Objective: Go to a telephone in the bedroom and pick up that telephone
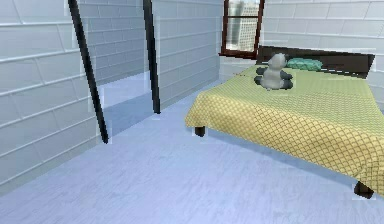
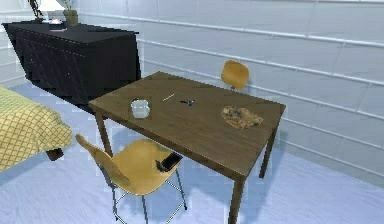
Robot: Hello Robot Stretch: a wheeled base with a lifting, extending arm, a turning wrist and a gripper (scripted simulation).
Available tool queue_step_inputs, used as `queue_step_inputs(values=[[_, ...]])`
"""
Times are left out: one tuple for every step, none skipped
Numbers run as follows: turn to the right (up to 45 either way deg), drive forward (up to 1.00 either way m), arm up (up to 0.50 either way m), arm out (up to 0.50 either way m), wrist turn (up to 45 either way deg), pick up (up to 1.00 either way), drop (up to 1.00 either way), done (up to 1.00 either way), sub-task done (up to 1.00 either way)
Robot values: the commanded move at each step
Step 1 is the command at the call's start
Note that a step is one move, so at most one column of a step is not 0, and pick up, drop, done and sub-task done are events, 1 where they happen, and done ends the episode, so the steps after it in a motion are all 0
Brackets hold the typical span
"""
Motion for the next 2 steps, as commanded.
queue_step_inputs(values=[[0.0, 0.00, 0.00, 0.50, 0.0, 0.00, 0.00, 0.00, 0.00], [0.0, 0.00, 0.00, 0.00, 45.0, 0.00, 0.00, 0.00, 0.00]])
